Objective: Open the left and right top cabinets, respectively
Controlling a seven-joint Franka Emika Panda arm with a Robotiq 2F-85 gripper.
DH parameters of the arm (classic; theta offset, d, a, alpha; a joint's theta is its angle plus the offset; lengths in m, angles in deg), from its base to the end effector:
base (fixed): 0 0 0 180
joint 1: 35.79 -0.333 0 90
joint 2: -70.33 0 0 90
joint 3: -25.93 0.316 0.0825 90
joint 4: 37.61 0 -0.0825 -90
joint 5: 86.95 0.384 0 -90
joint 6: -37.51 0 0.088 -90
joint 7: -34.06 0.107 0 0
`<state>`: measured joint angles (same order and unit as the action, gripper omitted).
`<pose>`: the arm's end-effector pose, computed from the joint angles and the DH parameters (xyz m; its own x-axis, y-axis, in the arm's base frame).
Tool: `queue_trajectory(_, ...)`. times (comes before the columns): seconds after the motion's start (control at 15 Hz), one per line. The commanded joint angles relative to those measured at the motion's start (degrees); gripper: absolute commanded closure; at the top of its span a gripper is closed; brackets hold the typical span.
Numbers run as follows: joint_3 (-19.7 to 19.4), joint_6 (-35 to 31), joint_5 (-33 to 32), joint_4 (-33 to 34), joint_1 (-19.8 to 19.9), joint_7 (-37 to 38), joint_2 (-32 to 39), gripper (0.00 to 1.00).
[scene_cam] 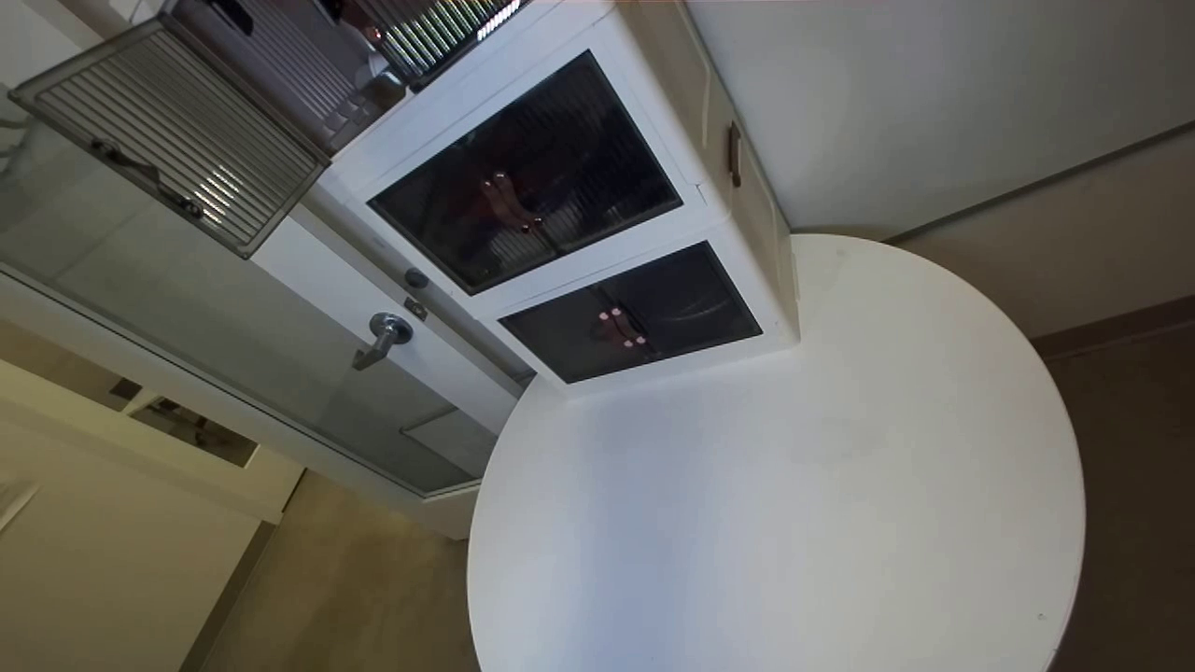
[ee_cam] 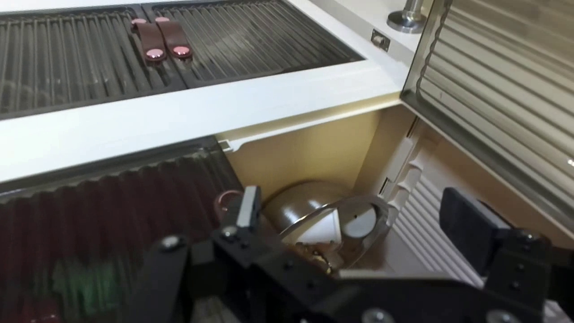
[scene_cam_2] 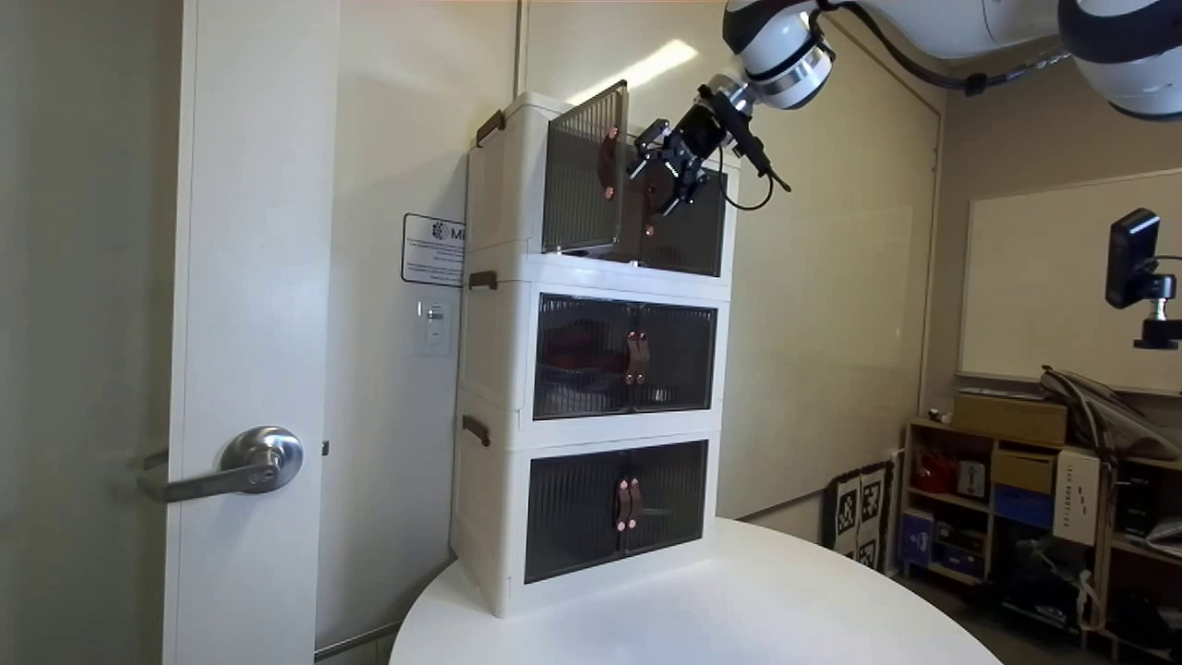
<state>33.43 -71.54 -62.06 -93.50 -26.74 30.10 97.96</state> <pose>0.7154 -0.0187 0.6519 0.8938 -0.1379 0.4267 0.0740 -0.8931 -0.4438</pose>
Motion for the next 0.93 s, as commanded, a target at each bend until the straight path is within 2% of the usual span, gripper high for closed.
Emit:
queue_trajectory(0.0, 0.61, 2.06, -2.49, 0.31, 0.02, -9.57, -0.93, 0.0)
queue_trajectory(0.2, 0.21, -2.19, -4.41, -1.68, -0.11, -17.47, -2.47, 0.0)
queue_trajectory(0.27, 0.37, -0.39, -2.97, -0.1, -0.14, -13.12, -0.87, 0.0)
queue_trajectory(0.53, 0.34, -1.28, -3.85, -0.38, -0.06, -16.29, -1.44, 0.0)
queue_trajectory(0.87, 4.92, 3.96, 6.32, 1.52, 3.26, -27.62, 0.45, 0.0)
